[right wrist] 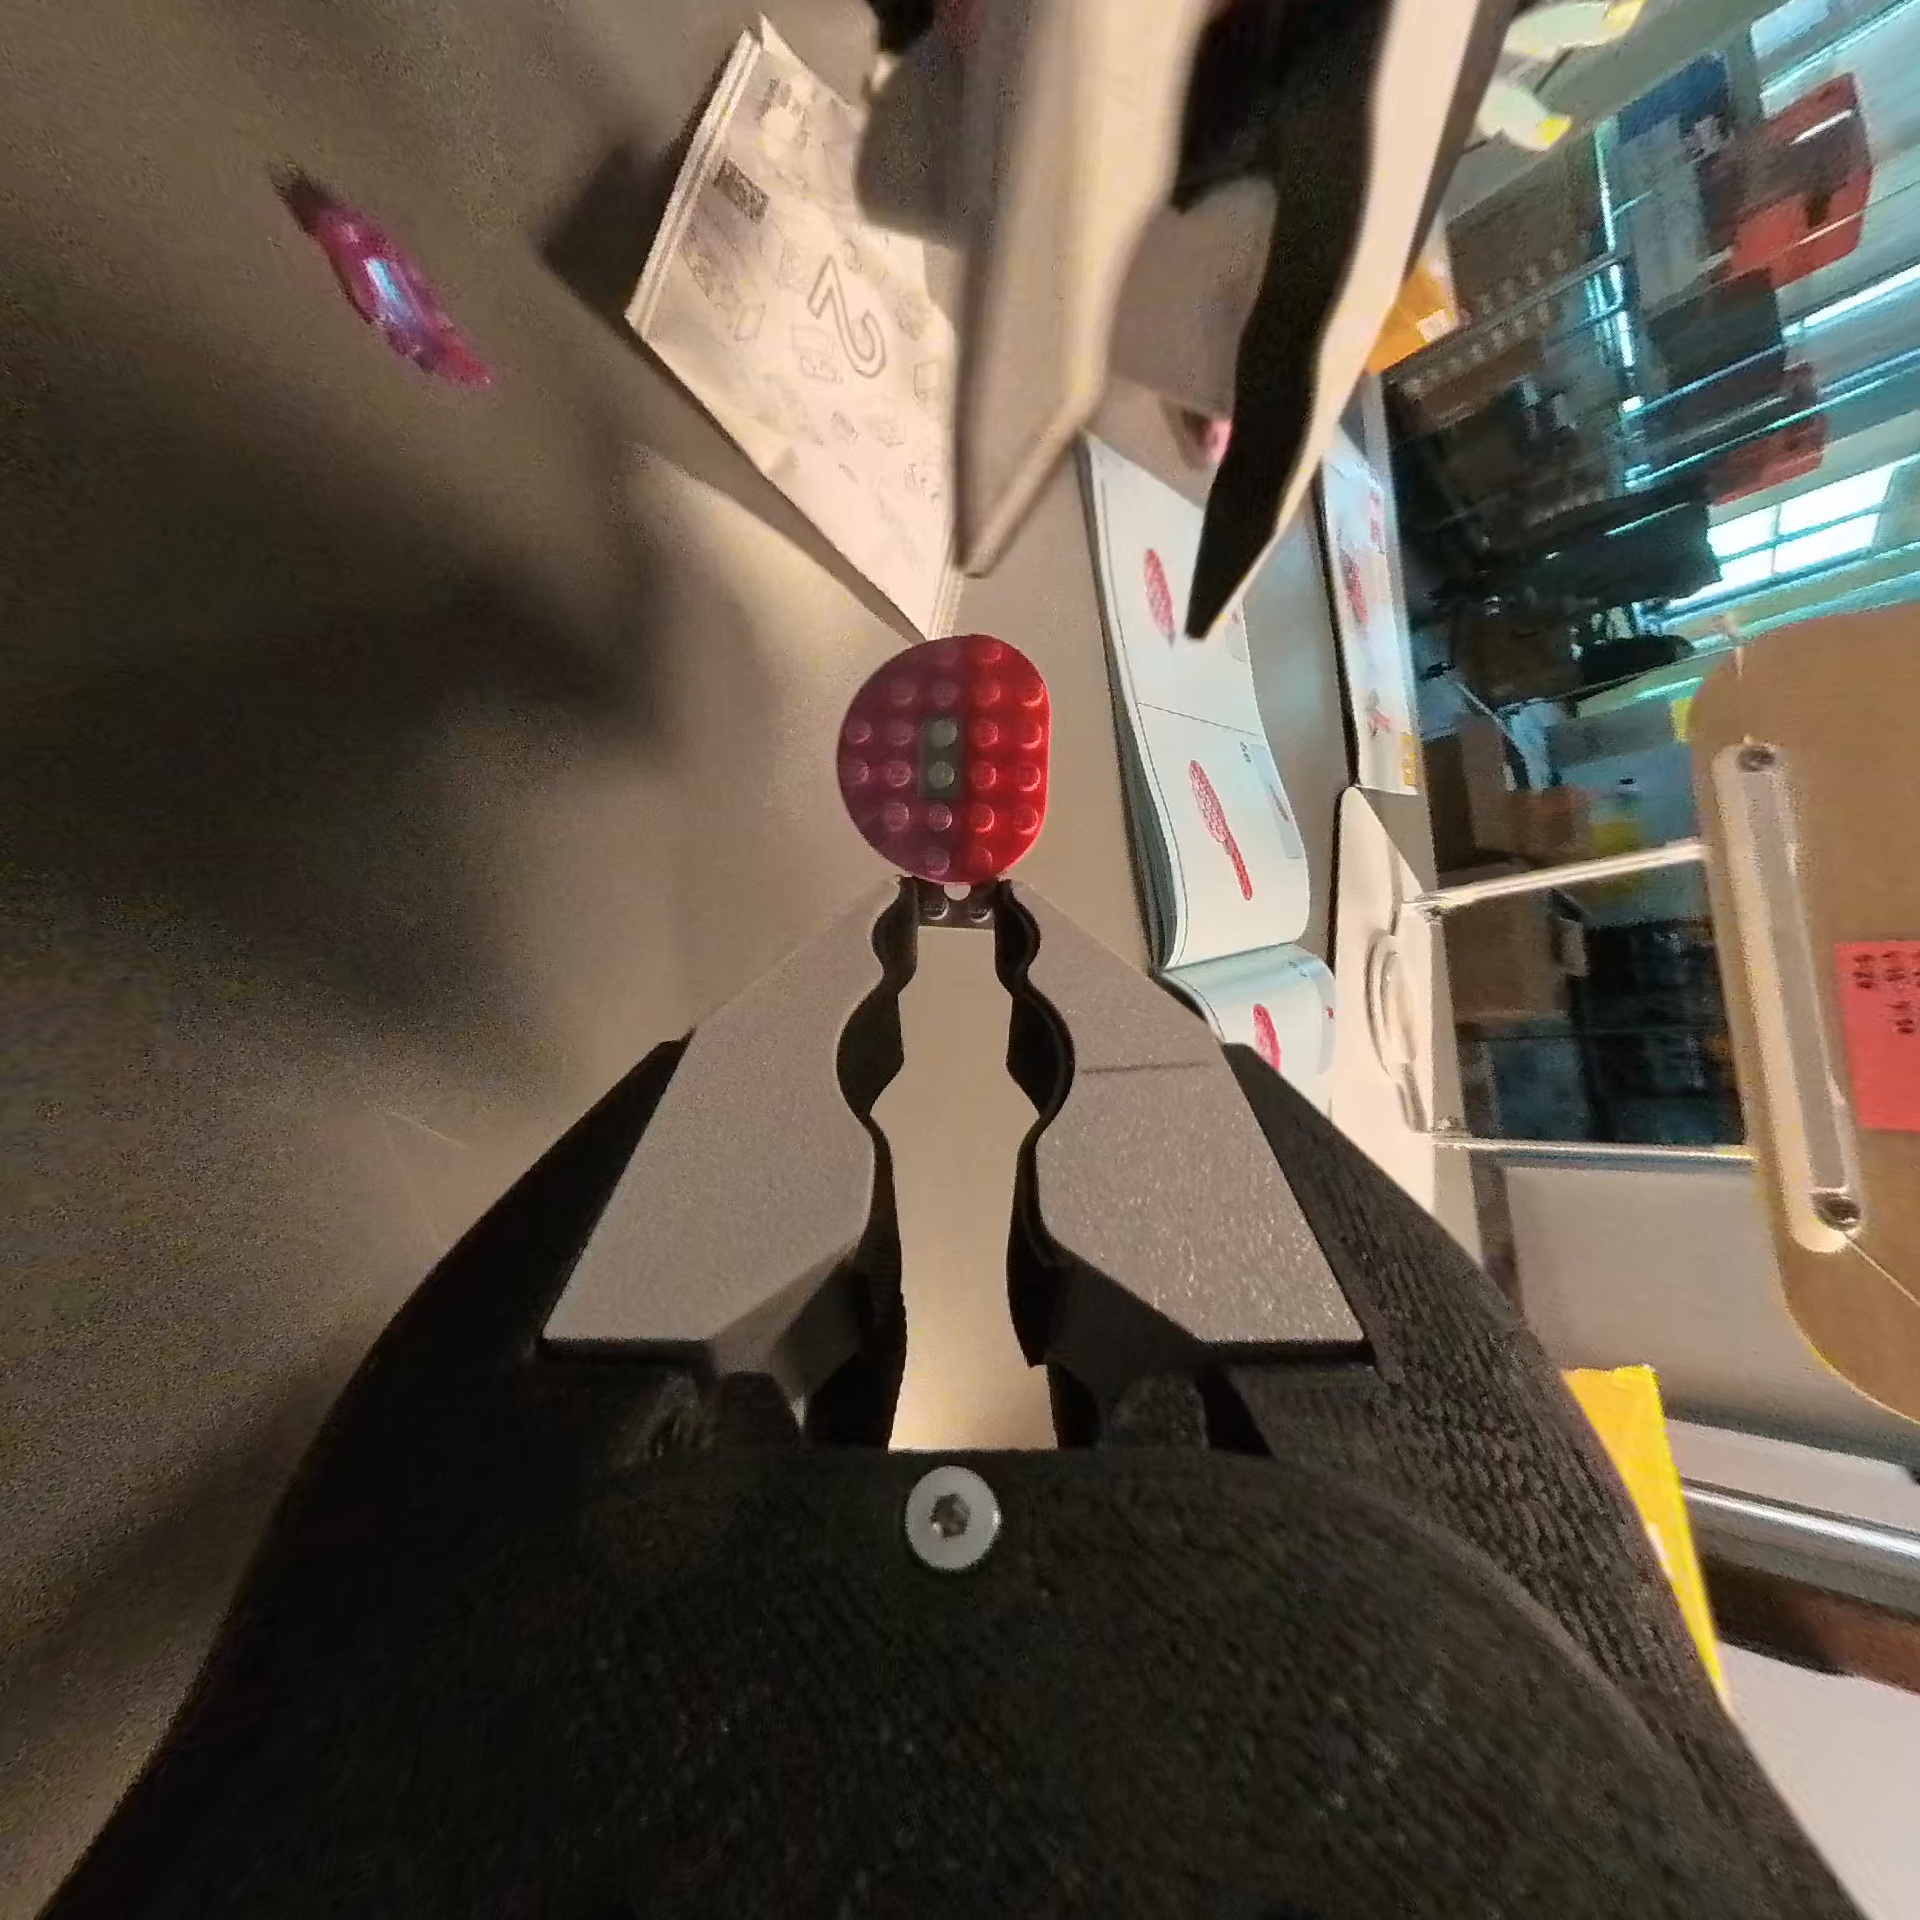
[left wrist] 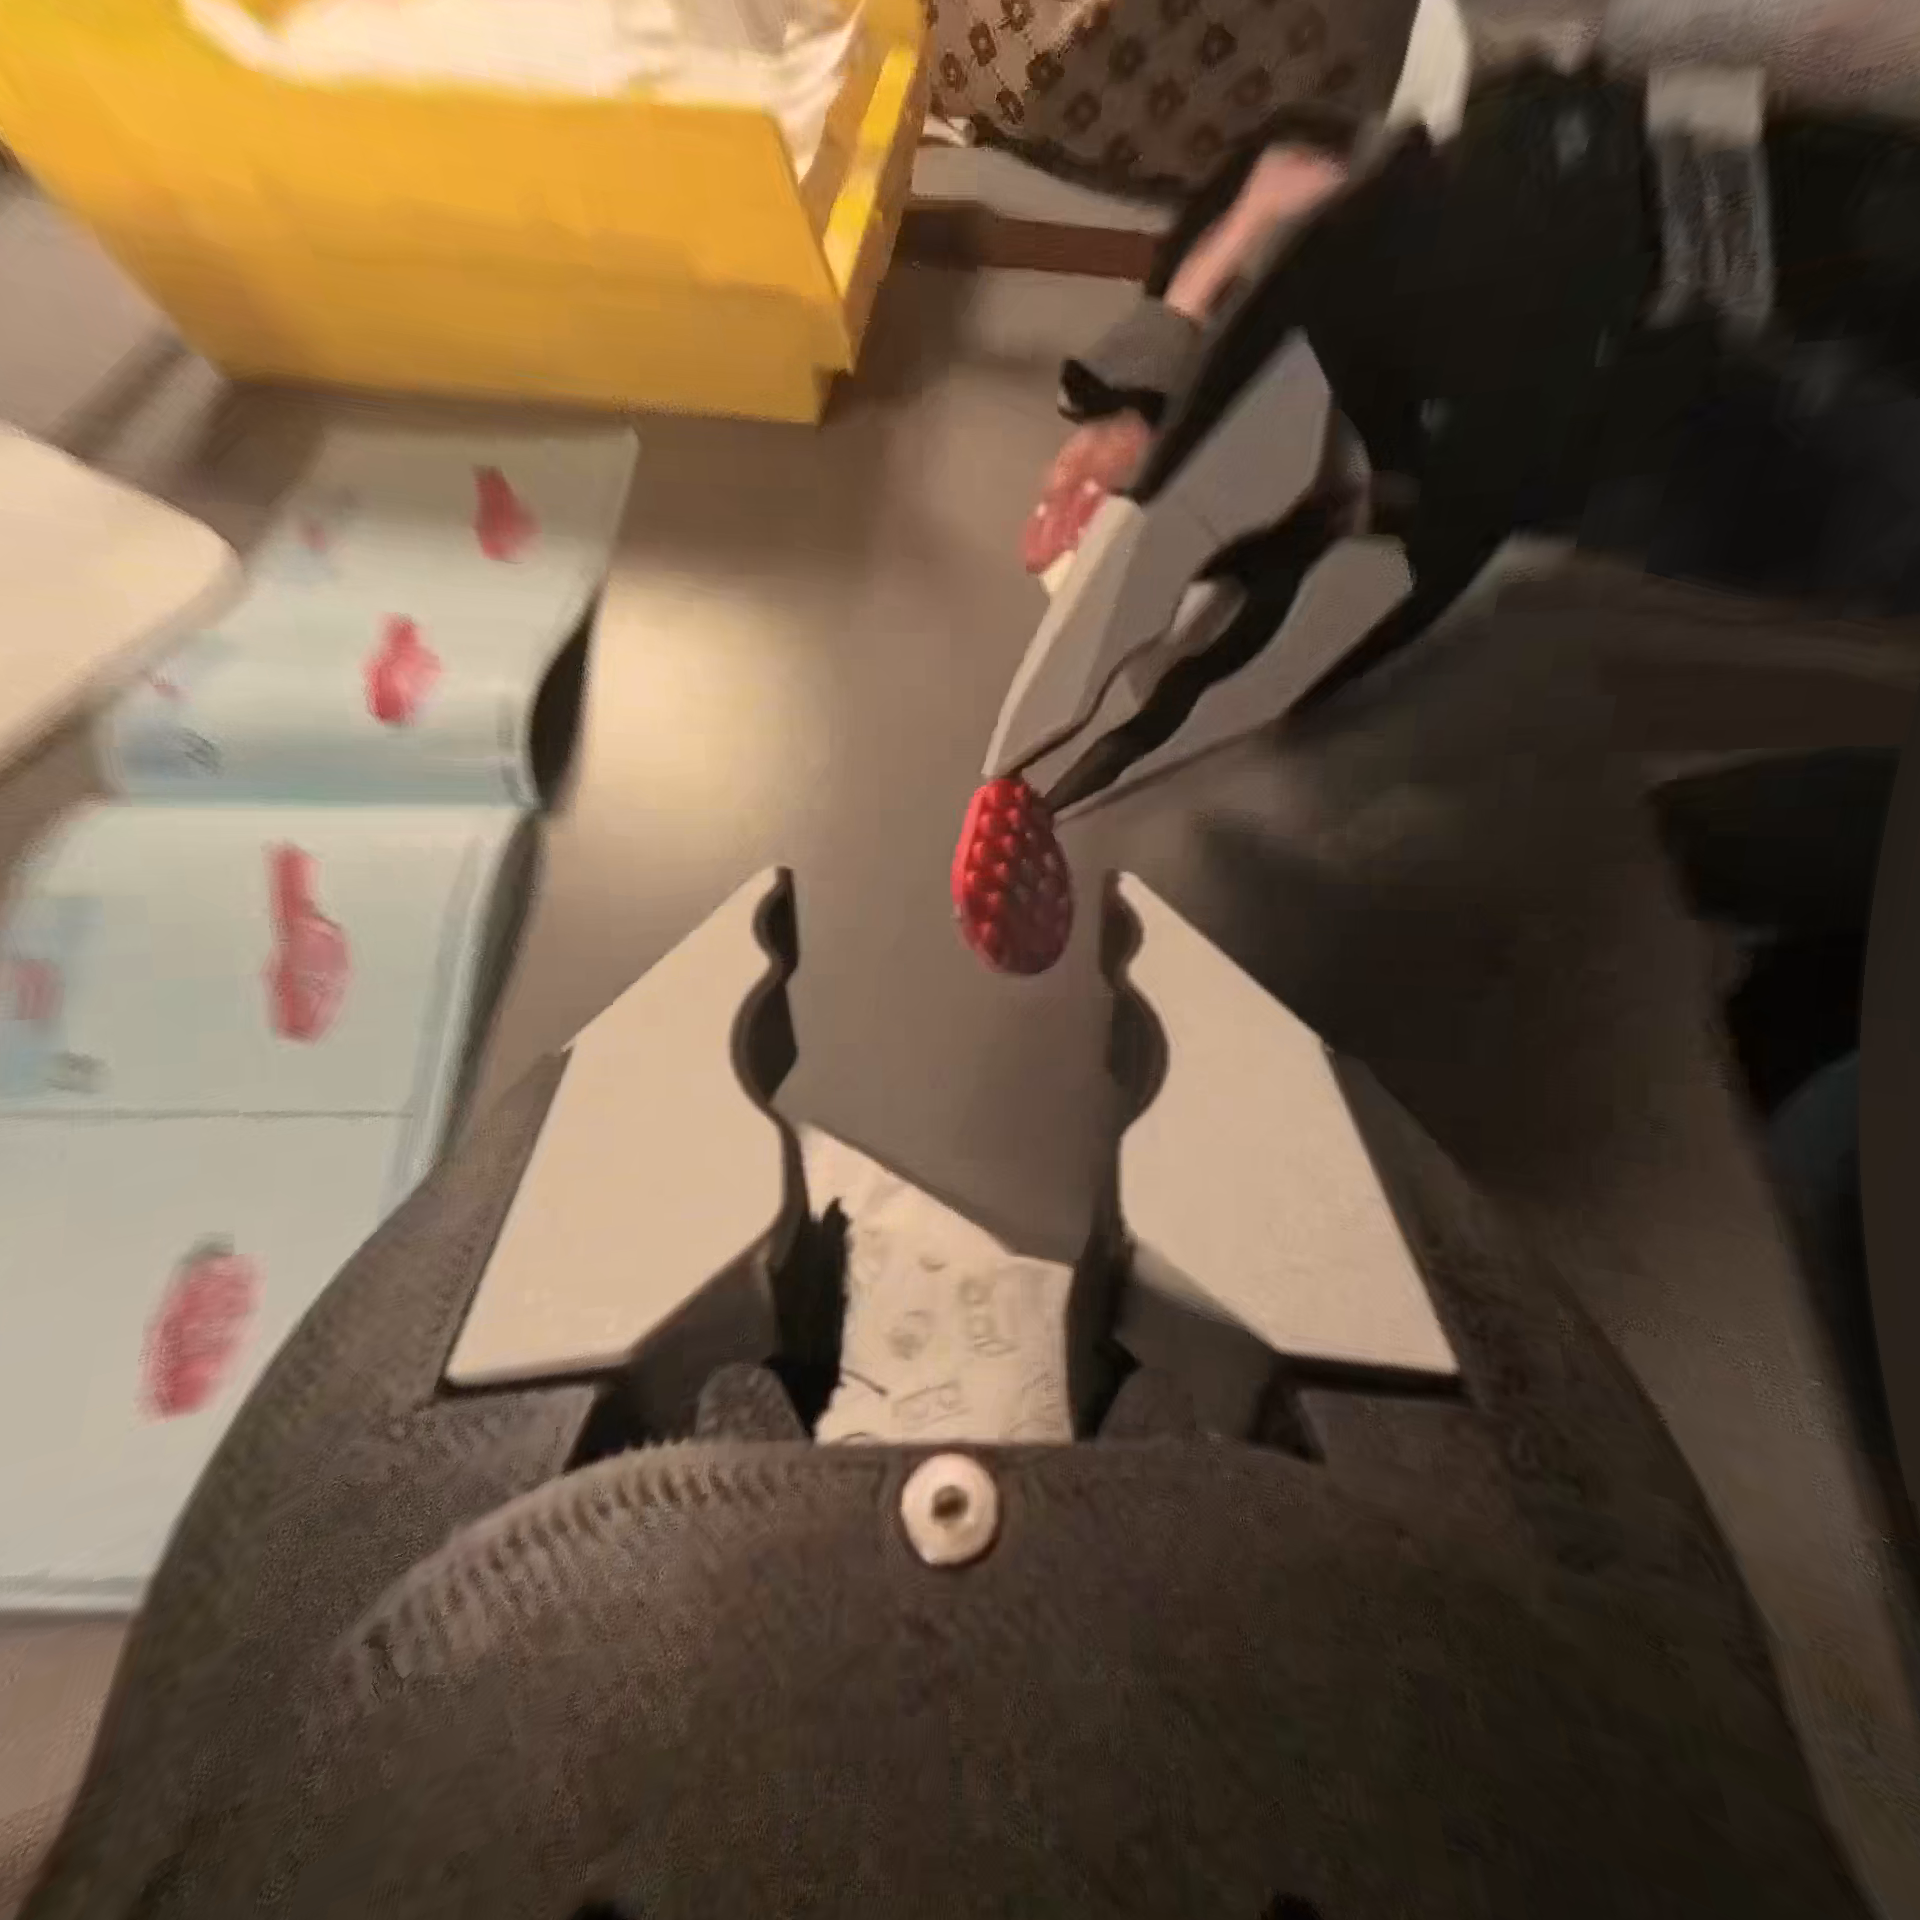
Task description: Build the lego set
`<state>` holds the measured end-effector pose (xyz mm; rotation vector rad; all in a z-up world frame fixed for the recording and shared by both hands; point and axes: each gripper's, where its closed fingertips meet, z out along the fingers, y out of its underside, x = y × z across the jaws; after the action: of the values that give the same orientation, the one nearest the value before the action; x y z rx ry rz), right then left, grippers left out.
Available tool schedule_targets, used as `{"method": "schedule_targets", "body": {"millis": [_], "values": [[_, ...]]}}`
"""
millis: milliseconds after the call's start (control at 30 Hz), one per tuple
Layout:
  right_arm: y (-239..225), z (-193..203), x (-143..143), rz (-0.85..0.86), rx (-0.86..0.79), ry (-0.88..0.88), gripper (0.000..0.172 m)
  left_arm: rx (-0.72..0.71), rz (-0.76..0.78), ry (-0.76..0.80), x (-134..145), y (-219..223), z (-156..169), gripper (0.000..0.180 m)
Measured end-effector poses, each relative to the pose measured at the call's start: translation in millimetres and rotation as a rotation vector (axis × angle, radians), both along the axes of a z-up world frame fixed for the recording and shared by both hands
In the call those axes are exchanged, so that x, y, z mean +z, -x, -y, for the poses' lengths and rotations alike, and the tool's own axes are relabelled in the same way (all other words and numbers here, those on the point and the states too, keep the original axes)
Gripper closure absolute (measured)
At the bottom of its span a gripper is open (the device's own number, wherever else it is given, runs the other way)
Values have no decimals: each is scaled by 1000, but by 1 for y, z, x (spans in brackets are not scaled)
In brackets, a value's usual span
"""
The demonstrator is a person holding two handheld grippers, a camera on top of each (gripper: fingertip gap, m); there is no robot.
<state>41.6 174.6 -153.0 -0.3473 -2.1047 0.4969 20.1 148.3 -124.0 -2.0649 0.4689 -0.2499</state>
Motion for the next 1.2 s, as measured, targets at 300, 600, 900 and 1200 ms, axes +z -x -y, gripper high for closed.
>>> {"method": "schedule_targets", "body": {"millis": [300, 600, 900, 1200], "values": [[0, 8, 22, 90, 47, 141, 159, -98, -1432, -546, -7, 2, 7, 107], [-3, 21, 29, 153, 92, 182, 159, -74, -1696, -702, 8, -7, -4, 143], [5, 22, 31, 9, 33, 144, 115, -17, -1589, -615, 5, 5, -4, 172], [19, 28, 35, -369, 33, -237, 154, 15, -1443, -555, 3, 4, -7, 173]]}}
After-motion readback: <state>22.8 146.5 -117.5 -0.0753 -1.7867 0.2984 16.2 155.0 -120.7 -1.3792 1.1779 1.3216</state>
